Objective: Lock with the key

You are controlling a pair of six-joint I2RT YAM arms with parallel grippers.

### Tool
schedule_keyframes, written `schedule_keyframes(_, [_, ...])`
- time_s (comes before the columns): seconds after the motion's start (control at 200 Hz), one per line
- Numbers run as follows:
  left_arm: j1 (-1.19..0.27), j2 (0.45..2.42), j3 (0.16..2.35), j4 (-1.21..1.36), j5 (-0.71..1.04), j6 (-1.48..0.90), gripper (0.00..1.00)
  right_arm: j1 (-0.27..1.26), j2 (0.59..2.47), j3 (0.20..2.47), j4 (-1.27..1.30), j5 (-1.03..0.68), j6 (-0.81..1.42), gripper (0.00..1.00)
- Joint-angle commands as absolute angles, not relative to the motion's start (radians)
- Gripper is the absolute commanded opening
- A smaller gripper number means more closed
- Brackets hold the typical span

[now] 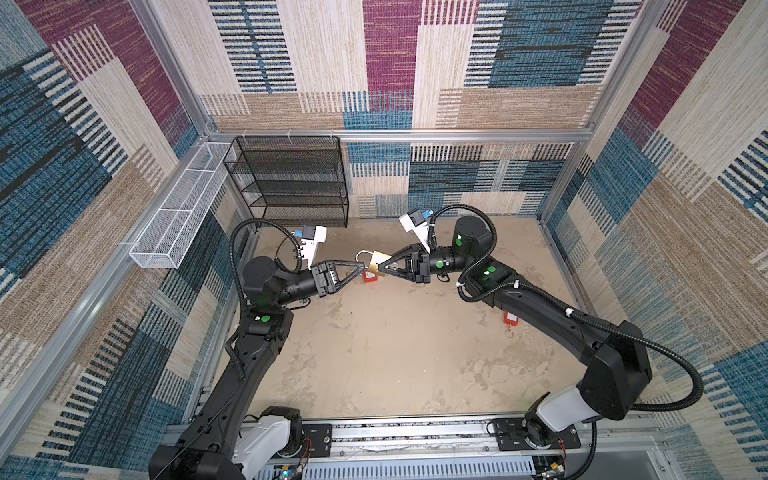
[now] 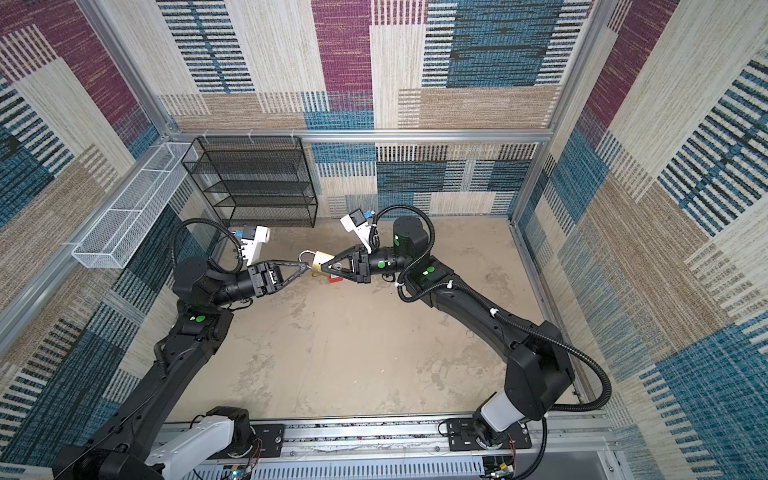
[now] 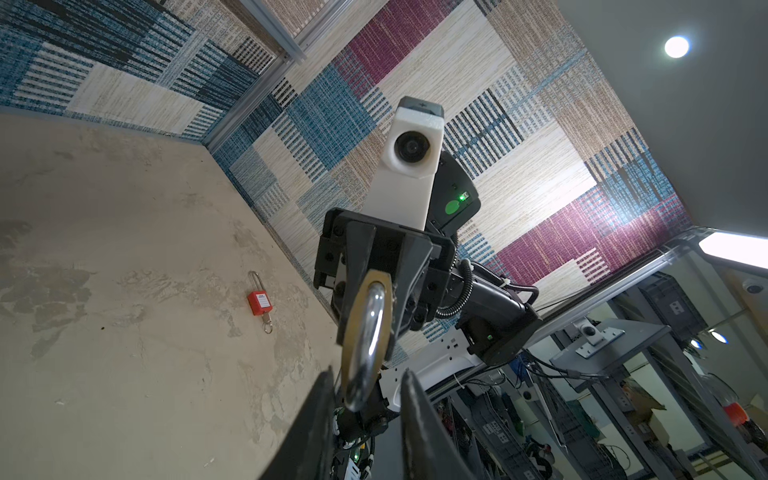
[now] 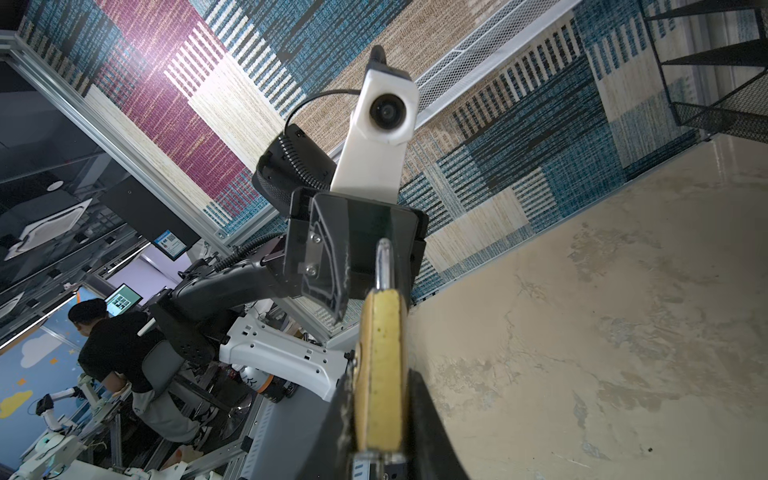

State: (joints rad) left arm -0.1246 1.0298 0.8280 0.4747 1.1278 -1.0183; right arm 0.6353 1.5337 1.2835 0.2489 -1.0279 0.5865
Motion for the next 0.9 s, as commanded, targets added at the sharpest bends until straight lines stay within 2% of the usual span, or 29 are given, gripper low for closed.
schedule_keyframes(0.0, [-0.123,1.036,0.838,0.524,1.118,-1.021,0.18,0.637,1.534,1.295,0.314,-1.068,0.605,0.00])
schedule_keyframes(0.21, [-0.123,1.031,0.830,0.541,1.096,-1.025,0.21,0.638,1.524,1.278,0.301,-1.089,0.606,0.00])
schedule_keyframes(0.255, [-0.123,1.037,0.820,0.581,1.096,-1.047,0.25,0.638,1.525,1.277,0.297,-1.091,0.605,0.00])
schedule_keyframes(0.366, [-0.123,1.053,0.785,0.712,1.094,-1.117,0.25,0.638,1.527,1.281,0.276,-1.088,0.592,0.00])
schedule_keyframes(0.411, [-0.123,1.054,0.775,0.735,1.090,-1.129,0.21,0.638,1.529,1.282,0.269,-1.088,0.586,0.00])
schedule_keyframes(0.526, [-0.123,1.049,0.752,0.747,1.087,-1.134,0.00,0.638,1.529,1.287,0.252,-1.083,0.572,0.00])
schedule_keyframes(0.666, [-0.123,1.029,0.716,0.774,1.076,-1.150,0.00,0.638,1.531,1.283,0.245,-1.059,0.565,0.00])
schedule_keyframes(0.746, [-0.123,1.021,0.714,0.768,1.072,-1.145,0.00,0.637,1.531,1.276,0.246,-1.047,0.560,0.20])
schedule_keyframes(0.852, [-0.121,1.014,0.718,0.731,1.063,-1.116,0.00,0.635,1.529,1.259,0.256,-1.054,0.554,0.34])
schedule_keyframes(0.897, [-0.120,1.014,0.721,0.719,1.059,-1.108,0.00,0.634,1.527,1.253,0.258,-1.056,0.555,0.37])
